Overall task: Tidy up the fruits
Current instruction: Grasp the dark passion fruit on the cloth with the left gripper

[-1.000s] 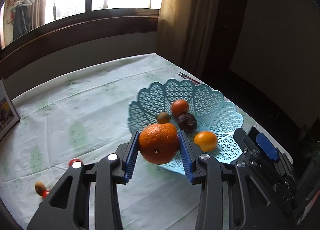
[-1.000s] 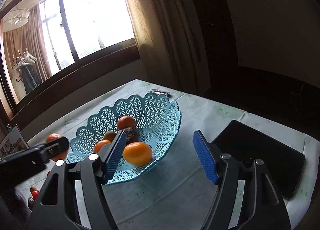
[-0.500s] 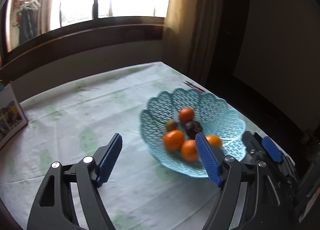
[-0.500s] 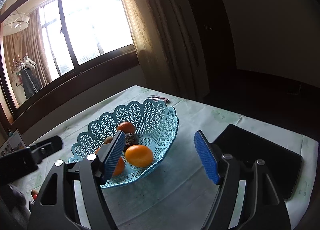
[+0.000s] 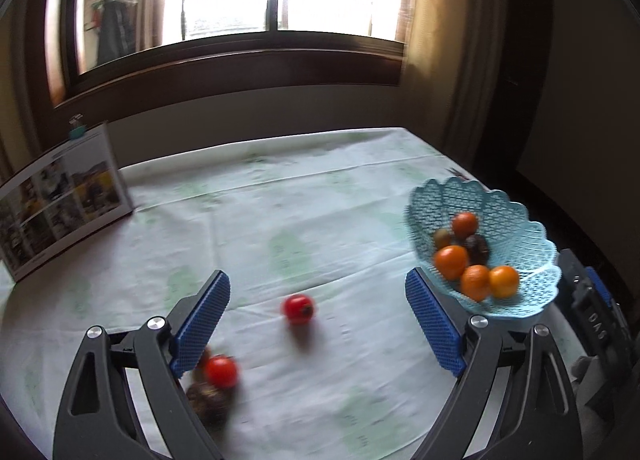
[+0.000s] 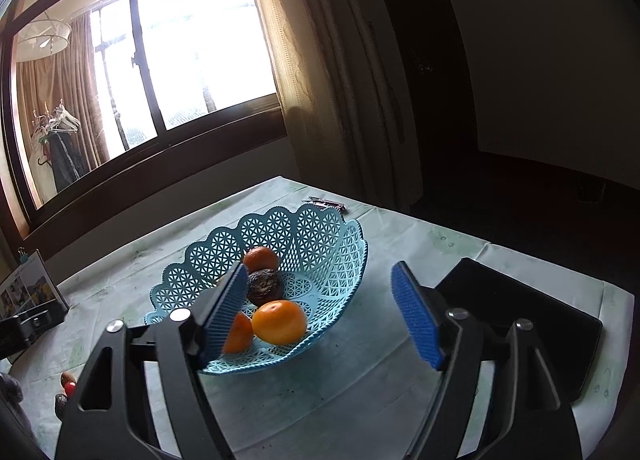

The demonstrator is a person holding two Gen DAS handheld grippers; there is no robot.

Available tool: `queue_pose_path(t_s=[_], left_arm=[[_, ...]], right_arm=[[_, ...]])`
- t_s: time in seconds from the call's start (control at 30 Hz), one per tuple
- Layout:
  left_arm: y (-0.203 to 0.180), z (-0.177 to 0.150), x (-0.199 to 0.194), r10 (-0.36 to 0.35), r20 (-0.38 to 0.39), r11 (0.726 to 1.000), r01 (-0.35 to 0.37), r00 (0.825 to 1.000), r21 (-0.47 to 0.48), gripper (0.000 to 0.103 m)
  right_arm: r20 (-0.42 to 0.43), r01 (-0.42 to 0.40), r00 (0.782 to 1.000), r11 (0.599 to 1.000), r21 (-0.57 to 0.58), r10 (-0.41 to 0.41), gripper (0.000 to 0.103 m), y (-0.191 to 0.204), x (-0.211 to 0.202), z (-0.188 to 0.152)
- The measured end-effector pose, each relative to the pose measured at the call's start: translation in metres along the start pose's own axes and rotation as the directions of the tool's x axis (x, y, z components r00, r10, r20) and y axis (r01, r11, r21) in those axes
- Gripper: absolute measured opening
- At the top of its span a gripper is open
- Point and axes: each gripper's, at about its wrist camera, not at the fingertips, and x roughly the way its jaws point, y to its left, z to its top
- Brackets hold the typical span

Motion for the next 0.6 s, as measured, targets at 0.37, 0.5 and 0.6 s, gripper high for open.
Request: queue_pose_path(t_s=[0.37, 0.5, 0.6], left_arm=[[0.058, -0.02, -0.012, 0.11, -0.029, 0.991, -0.112, 0.994, -0.075, 0.091], [0.074, -0.038, -0.011, 0.113, -0.068, 0.987, -0.12, 0.991, -0.107, 0.091], [0.078, -0.049, -0.007, 0.115, -0.094, 0.986, -0.125, 0.989, -0.108, 0.091]], right_arm=[[0.004, 0.003, 1.0, 1.0, -0.026, -0.003, 0.079, 0.005, -0.002, -0.002], [0.002, 0.006, 1.0, 0.999, -0.035, -0.006, 0.079, 0.008, -0.001, -0.003], [0.002, 0.008, 1.0, 0.999, -0.039, -0.008, 0.079, 0.008, -0.002, -0.003]])
